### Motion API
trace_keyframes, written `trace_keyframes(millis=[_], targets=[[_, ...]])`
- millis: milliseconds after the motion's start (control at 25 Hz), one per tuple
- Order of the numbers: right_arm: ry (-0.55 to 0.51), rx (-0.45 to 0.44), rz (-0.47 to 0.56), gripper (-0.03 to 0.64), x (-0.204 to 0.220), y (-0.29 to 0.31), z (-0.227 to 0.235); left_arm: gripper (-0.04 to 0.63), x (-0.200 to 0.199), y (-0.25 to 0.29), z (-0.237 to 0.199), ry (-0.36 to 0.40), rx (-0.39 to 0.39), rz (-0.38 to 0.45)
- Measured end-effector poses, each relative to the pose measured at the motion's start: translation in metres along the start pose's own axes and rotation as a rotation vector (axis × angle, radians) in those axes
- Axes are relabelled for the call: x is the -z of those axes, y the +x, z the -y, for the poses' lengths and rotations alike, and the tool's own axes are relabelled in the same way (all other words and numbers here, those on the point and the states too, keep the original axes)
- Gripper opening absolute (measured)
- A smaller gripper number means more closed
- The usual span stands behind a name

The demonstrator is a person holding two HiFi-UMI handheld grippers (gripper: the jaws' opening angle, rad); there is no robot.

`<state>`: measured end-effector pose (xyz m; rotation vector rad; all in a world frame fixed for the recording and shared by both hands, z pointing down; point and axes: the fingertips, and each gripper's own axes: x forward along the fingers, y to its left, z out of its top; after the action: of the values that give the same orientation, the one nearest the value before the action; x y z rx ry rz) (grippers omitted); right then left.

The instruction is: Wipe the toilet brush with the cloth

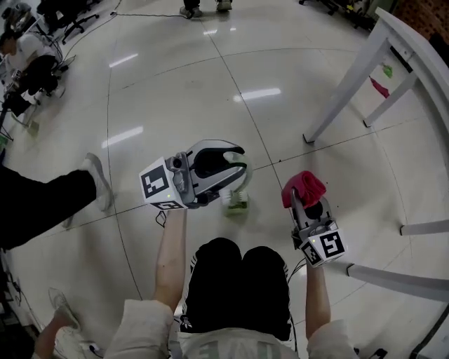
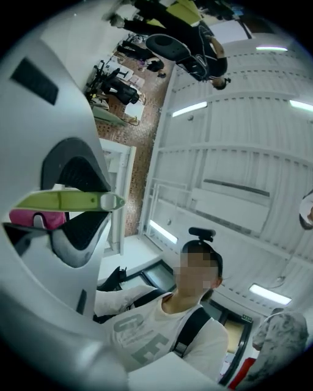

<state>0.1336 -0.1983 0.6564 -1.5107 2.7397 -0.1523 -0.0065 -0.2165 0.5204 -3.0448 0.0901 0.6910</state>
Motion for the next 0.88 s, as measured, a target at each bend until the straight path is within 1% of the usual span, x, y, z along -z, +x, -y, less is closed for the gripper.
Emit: trace_keyframes(millis=[120, 240, 400, 520, 640, 720, 880], targets=[[0.004, 0.012, -0.007, 0.031, 0.016, -0.005, 0.007, 0.107, 0.027, -0.001, 0.000, -0.026, 0.013, -0.028], [0.016, 0.000, -0.007, 0.031, 0.026, -0.006, 0.008, 0.107, 0.050, -0.005, -0.002, -0.045, 0.028, -0.053], [0.028, 0.000, -0.015, 0.031, 0.042, -0.010, 0.010, 0.107, 0.075, -0.012, -0.011, -0.048, 0.026, -0.092], [0.033, 0.022, -0.033, 0.031, 0.055, -0.016, 0.018, 0.107, 0.094, -0.018, -0.015, -0.081, 0.014, -0.102], [0.070, 0.032, -0.031, 0.031, 0.061, -0.016, 0.019, 0.107, 0.108, -0.019, -0.014, -0.102, 0.020, -0.134], [0.068, 0.038, -0.045, 0.031, 0.068, -0.017, 0.022, 0.107, 0.112, -0.019, -0.015, -0.108, 0.018, -0.136], [0.075, 0.024, -0.052, 0.031, 0.077, -0.013, 0.014, 0.107, 0.122, -0.029, -0.013, -0.107, -0.003, -0.153]])
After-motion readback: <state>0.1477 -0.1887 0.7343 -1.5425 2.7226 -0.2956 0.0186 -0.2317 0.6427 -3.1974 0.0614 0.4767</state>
